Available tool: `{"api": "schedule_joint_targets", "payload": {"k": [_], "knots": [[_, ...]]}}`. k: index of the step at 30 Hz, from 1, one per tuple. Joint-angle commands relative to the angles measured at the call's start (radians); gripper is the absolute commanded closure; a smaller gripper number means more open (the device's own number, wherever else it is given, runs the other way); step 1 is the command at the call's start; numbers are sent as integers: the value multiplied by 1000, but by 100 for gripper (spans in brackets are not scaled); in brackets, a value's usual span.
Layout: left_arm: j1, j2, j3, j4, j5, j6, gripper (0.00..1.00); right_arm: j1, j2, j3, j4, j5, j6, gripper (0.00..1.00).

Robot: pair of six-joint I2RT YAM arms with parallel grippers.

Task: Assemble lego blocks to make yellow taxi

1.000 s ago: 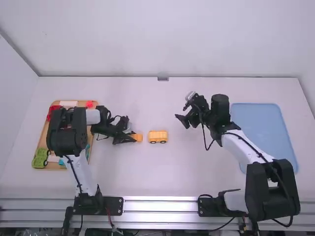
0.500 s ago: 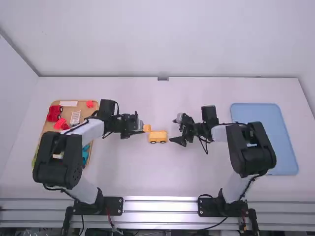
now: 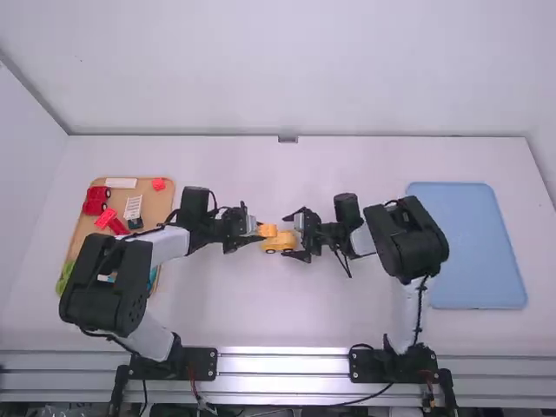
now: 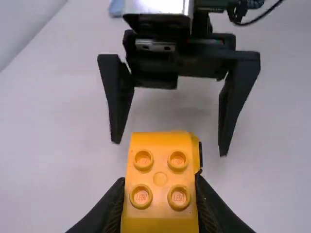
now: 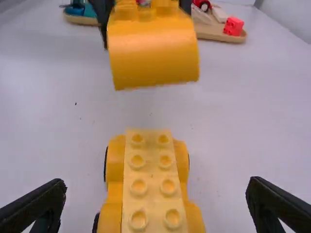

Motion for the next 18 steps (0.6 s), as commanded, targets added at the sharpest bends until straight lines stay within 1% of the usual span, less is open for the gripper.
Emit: {"api": "schedule_joint_targets", "payload": {"k": [1, 4, 8, 11, 13, 15, 18], "knots": [[-2, 39, 13, 6, 48, -67, 84, 5, 38, 0, 47, -13, 87, 1], [-2, 71, 26, 5, 64, -49, 87, 13, 59, 8, 56, 28, 111, 1], [-2, 103, 27, 20, 93, -13, 87, 13, 91, 55, -11, 20, 96, 1], [-2, 114, 27, 55, 84, -64, 88, 6, 118, 103, -66, 6, 93, 1], [-2, 115, 27, 67, 82, -76, 88, 4, 119, 113, -95, -14, 60, 0], [-2, 119, 27, 76, 85, -72, 88, 3, 119, 121, -118, -33, 28, 2], [-10, 131, 27, 92, 85, -74, 88, 5, 119, 129, -153, -13, -2, 6]]}}
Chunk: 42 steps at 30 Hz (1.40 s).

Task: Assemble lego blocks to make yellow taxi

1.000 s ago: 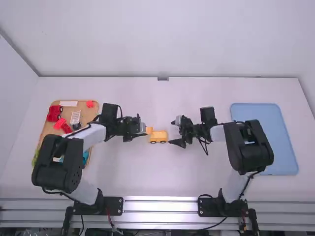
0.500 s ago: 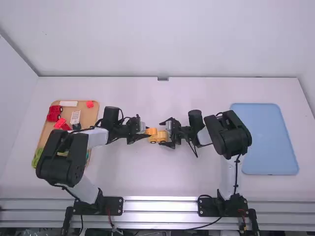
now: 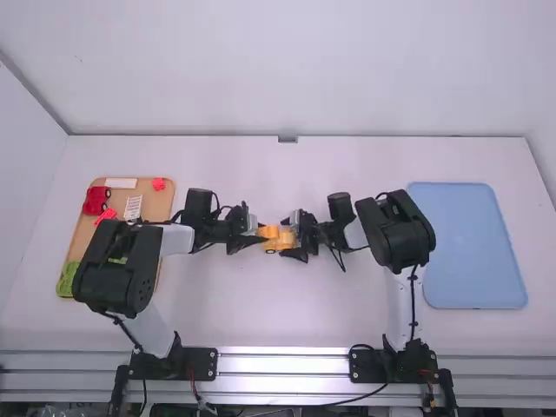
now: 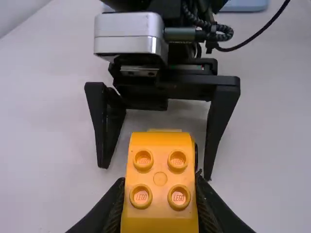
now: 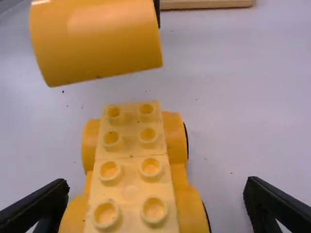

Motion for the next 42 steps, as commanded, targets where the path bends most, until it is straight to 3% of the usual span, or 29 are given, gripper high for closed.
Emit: {"api": "schedule_joint_targets", "payload": {"k": [1, 9, 13, 15, 19, 42], "knots": [[-14, 35, 16, 13, 36, -9, 88, -3, 11, 15, -27, -5, -50, 8], [-41, 81, 38, 63, 34, -59, 90, -5, 11, 40, -114, -2, -96, 13], [-38, 83, 43, 63, 34, -58, 90, -2, 11, 41, -108, -6, -97, 26], [-47, 89, 43, 68, 32, -58, 90, 10, 11, 43, -117, 2, -110, 39], [-48, 116, 58, 68, 28, -57, 90, 6, 11, 40, -116, 2, -110, 50], [-82, 206, 99, 41, 31, -57, 94, 2, 11, 35, -117, 1, -110, 51]]}}
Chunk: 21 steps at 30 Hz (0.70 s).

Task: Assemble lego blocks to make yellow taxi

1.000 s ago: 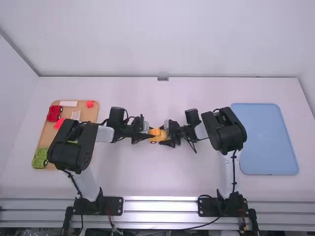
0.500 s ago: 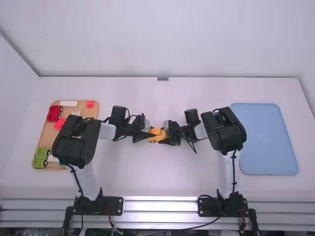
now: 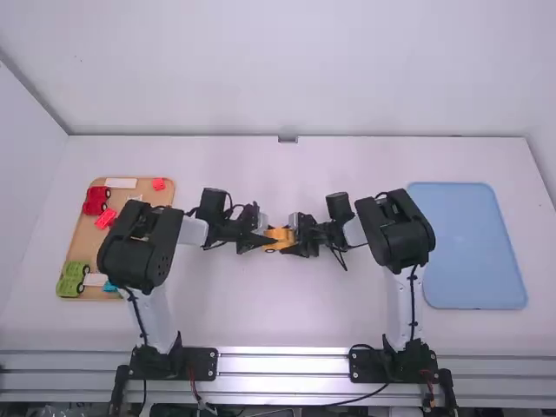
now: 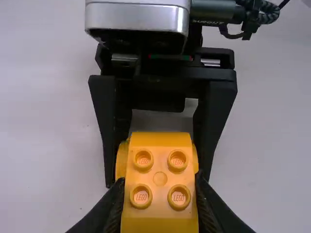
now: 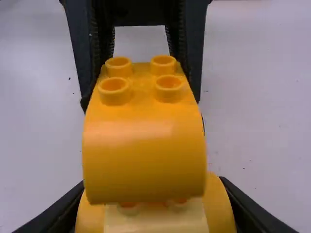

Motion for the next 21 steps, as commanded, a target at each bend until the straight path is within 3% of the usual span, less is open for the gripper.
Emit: {"api": "schedule_joint_targets", "payload": {"k": [1, 14, 21], "knots": [[-26, 25, 6, -4, 3, -3, 94, -2, 10, 7, -1, -3, -6, 51], [-138, 25, 7, -32, -309, 0, 98, -2, 10, 7, -5, -4, -6, 51], [-150, 25, 109, -294, -404, 88, 98, -2, 10, 7, -6, -5, -6, 51]]}}
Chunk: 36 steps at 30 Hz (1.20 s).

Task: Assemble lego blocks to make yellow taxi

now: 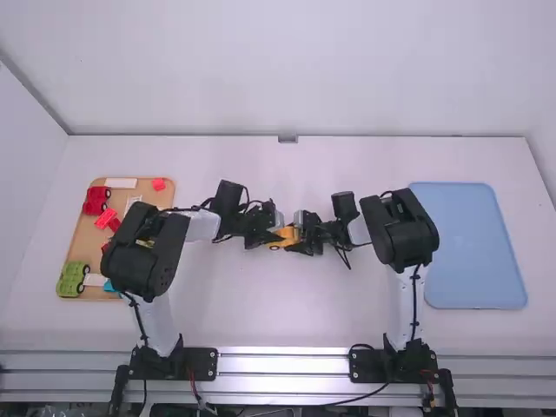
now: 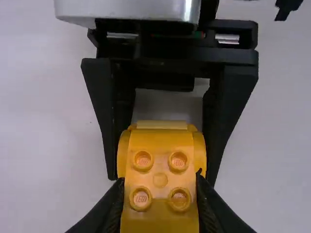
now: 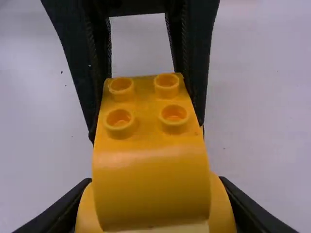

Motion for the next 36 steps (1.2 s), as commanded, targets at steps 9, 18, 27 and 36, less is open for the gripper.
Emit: {"api": "schedule_joint_targets", "payload": {"k": [9, 18, 27, 36], "knots": [[-32, 57, 90, -180, -82, 76, 56, 30, 10, 7, 2, 2, 1, 51], [59, 32, 98, -126, 153, 77, 52, 24, 10, 7, 1, 2, 1, 51], [246, -35, 13, 10, 467, 76, 1, 22, 10, 11, 16, 1, 21, 51], [354, -114, -127, 214, 229, -185, 1, -103, -153, 63, -93, 25, 245, 51]]}}
